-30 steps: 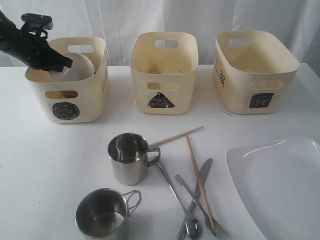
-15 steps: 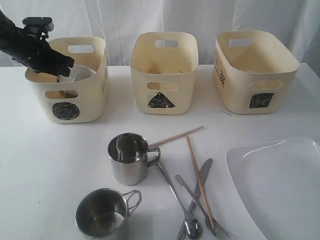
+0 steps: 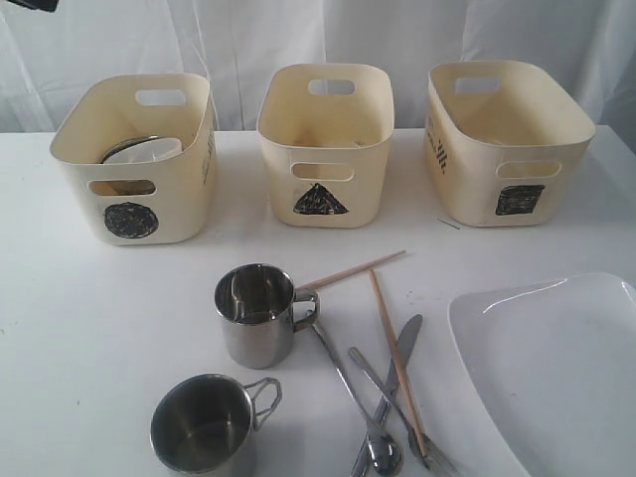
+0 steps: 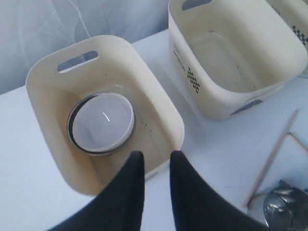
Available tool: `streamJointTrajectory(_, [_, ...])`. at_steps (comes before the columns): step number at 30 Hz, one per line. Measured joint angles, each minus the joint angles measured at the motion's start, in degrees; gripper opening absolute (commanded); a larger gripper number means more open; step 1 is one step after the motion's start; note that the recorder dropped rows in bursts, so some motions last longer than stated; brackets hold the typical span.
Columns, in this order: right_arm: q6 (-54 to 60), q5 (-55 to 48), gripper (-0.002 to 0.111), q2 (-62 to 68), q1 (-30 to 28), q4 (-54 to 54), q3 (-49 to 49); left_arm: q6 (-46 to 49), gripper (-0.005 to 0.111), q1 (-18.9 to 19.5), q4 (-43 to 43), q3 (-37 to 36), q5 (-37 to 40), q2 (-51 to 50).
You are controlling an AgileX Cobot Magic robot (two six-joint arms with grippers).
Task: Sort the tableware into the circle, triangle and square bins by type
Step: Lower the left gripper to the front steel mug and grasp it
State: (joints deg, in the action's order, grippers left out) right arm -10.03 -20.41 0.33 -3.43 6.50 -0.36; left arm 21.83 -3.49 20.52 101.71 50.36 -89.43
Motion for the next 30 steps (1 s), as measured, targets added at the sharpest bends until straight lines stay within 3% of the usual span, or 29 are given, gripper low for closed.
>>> streamJointTrajectory(11, [0.0, 0.0, 0.000, 0.0, 0.0, 0.0, 0.0, -0.2, 0.024, 0.0, 2.1, -27.9, -2.5, 18.2])
streamJointTrajectory(20, [0.0, 0.0, 0.000, 0.0, 0.0, 0.0, 0.0, 7.3, 0.024, 0.0, 16.3, -49.9, -7.7, 29.5])
streamJointTrajectory(24, [0.0, 0.0, 0.000, 0.0, 0.0, 0.0, 0.0, 13.7, 0.024, -1.5, 24.1, -55.7, -8.4, 30.4])
streamJointTrajectory(30, [0.0, 0.0, 0.000, 0.0, 0.0, 0.0, 0.0, 16.6, 0.024, -7.4, 26.1, -58.2, -8.1, 28.1])
